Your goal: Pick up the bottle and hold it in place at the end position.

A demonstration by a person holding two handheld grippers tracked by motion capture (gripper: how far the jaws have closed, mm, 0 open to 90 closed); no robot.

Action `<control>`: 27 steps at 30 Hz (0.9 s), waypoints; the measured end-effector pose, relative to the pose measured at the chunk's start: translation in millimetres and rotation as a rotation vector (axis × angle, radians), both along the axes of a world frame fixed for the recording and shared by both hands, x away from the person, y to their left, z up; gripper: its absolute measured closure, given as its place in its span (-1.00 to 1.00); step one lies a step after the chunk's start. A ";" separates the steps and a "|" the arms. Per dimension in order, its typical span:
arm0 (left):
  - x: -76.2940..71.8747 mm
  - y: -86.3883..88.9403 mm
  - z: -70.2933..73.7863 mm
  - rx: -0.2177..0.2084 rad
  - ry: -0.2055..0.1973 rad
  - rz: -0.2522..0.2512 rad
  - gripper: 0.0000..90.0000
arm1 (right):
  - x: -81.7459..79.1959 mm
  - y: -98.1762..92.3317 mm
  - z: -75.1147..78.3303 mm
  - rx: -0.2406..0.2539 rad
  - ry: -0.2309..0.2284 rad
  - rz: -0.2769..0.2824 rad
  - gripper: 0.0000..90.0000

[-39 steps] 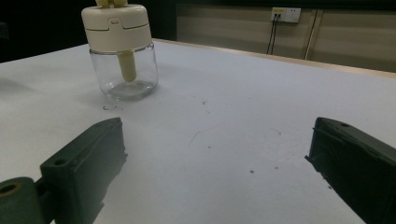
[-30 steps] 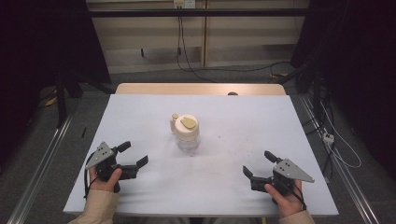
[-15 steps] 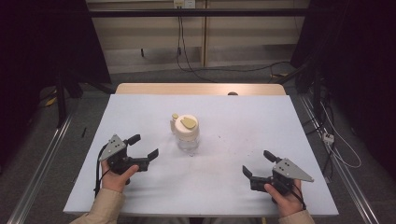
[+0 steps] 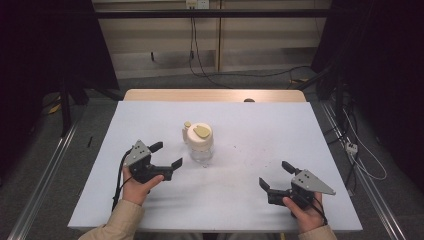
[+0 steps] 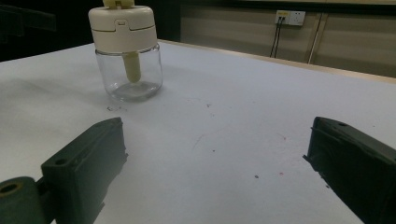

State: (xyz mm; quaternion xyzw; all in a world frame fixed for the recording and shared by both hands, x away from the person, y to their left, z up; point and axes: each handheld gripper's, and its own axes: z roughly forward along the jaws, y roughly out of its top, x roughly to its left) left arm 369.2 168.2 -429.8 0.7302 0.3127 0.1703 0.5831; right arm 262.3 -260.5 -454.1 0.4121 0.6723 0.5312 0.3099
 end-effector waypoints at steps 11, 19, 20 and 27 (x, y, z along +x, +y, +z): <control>9.5 -22.8 0.0 0.007 0.010 -0.008 -0.93 | -0.3 -0.5 0.6 0.004 -0.003 0.002 -0.91; 15.1 -34.7 -1.9 0.021 0.019 -0.008 -0.92 | -0.7 -0.4 1.0 0.004 -0.005 0.003 -0.91; 15.7 -36.1 -2.1 0.026 0.019 -0.009 -0.92 | -0.7 -0.4 1.0 0.004 -0.005 0.003 -0.91; 21.6 -46.5 -5.2 0.034 0.031 -0.012 -0.91 | -0.7 -0.3 1.1 0.004 -0.006 0.002 -0.91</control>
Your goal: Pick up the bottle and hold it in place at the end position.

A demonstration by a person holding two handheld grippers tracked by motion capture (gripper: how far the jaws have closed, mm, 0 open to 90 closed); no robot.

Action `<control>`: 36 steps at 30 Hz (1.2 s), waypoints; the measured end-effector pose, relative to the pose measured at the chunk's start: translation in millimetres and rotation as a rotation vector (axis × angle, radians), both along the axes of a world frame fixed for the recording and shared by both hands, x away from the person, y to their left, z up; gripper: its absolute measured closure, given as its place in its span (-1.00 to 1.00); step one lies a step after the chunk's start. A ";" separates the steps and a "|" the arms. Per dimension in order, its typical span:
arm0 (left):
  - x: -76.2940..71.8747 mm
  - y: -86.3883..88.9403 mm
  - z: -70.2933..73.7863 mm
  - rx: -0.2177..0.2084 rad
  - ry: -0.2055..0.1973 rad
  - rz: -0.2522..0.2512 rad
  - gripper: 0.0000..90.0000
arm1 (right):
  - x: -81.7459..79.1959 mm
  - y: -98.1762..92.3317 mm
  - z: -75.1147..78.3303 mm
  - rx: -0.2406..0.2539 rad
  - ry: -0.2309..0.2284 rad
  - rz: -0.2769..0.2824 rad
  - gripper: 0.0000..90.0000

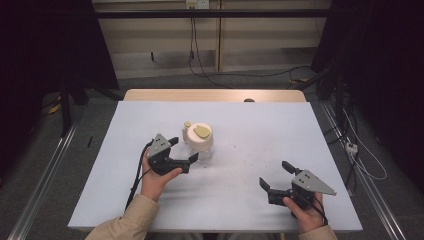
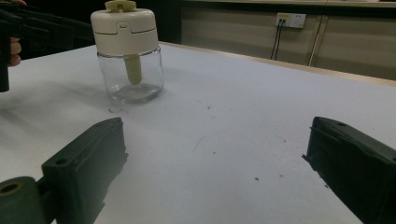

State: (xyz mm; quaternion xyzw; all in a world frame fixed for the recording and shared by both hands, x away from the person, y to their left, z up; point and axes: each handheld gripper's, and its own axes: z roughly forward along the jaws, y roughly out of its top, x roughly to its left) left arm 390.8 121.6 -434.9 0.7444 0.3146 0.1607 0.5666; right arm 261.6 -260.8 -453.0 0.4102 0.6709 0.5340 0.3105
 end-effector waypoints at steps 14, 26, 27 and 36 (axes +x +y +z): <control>13.8 -20.1 -6.8 0.020 0.021 0.014 -0.91 | -0.1 -0.4 0.1 0.001 -0.002 0.002 -0.91; 20.8 -35.4 -10.0 0.055 0.024 0.035 -0.94 | -0.2 -0.6 0.2 0.004 -0.004 0.006 -0.91; 22.0 -36.1 -10.7 0.060 0.021 0.037 -0.94 | -0.2 -0.7 0.2 0.005 -0.004 0.006 -0.91; 27.5 -42.6 -14.6 0.052 0.032 0.062 -0.93 | 0.2 -0.8 0.0 0.006 -0.004 0.007 -0.91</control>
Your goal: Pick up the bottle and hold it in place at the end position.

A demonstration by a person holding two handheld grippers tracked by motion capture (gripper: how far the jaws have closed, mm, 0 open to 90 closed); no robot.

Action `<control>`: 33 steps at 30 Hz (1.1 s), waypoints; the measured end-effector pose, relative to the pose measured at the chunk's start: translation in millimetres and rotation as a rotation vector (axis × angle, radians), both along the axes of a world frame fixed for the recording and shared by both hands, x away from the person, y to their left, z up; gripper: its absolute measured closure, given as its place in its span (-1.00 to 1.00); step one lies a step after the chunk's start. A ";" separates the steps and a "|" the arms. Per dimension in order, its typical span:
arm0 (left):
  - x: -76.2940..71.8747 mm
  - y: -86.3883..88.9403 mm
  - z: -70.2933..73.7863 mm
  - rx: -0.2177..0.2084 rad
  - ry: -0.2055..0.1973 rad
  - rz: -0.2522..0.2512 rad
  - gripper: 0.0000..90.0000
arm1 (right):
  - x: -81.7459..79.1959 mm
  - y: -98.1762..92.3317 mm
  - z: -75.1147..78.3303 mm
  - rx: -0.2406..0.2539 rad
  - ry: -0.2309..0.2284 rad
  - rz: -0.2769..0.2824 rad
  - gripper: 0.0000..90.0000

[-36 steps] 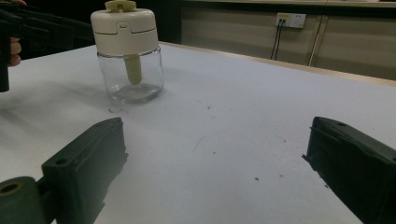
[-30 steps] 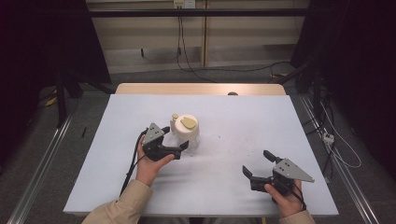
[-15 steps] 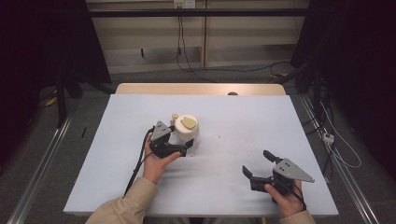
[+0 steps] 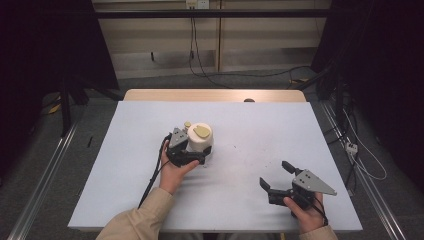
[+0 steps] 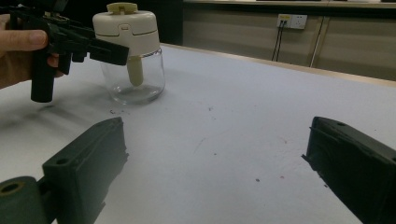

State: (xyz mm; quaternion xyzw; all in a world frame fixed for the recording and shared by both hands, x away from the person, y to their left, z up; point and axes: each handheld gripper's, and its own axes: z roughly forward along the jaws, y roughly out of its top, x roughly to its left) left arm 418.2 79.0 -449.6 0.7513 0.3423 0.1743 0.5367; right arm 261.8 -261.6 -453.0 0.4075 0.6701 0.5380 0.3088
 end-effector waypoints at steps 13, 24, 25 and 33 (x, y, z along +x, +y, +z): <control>6.0 -11.6 -2.4 0.000 -0.019 0.035 -0.93 | 0.5 -0.5 0.1 0.002 0.001 -0.002 -0.90; 7.0 -15.7 -5.8 0.022 -0.052 0.043 -0.90 | 0.4 -0.9 0.3 0.003 -0.001 -0.005 -0.90; 6.7 -15.9 -6.0 0.024 -0.057 0.042 -0.90 | 0.3 -0.9 0.5 0.002 -0.004 -0.005 -0.90; 6.0 -15.8 -5.8 0.030 -0.069 0.041 -0.89 | 0.7 -0.9 0.2 0.000 -0.004 -0.003 -0.90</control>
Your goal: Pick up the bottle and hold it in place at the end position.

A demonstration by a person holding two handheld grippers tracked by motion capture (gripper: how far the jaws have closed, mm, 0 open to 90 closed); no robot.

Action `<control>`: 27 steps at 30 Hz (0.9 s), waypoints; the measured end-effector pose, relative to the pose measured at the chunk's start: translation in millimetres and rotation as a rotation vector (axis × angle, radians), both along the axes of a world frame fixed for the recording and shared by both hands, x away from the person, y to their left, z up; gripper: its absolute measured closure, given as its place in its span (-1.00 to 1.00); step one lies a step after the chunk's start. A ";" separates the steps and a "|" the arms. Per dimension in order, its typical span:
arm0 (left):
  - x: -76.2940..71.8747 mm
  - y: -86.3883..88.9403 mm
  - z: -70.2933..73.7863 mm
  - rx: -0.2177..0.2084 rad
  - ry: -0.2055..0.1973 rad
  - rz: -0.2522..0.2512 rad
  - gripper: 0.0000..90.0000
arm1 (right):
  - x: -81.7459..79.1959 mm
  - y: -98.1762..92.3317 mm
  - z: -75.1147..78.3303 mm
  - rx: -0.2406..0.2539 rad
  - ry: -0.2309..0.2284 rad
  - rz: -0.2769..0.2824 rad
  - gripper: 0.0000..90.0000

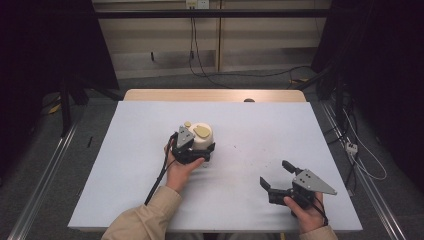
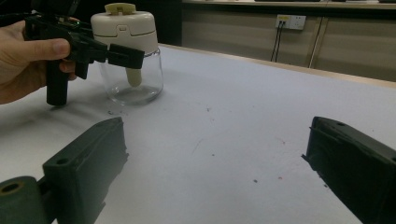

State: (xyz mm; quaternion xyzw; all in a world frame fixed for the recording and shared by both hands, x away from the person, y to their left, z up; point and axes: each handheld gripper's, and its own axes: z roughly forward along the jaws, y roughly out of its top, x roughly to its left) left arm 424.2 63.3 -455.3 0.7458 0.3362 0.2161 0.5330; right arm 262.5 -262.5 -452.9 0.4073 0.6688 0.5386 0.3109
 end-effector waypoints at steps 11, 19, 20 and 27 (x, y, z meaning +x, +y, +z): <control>-0.1 0.0 0.7 0.001 -0.001 -0.001 -0.89 | -0.1 -0.5 0.0 0.001 -0.001 0.003 -0.91; 0.5 -1.6 3.7 0.000 -0.005 -0.008 -0.88 | 0.0 -0.6 0.3 0.003 -0.006 0.002 -0.91; 0.5 -2.4 5.0 -0.004 -0.008 -0.005 -0.88 | -0.1 -0.7 0.4 0.003 -0.007 0.001 -0.91; 4.3 -4.9 10.7 -0.027 0.008 0.000 -0.88 | 0.0 -1.1 0.0 0.006 -0.005 0.004 -0.91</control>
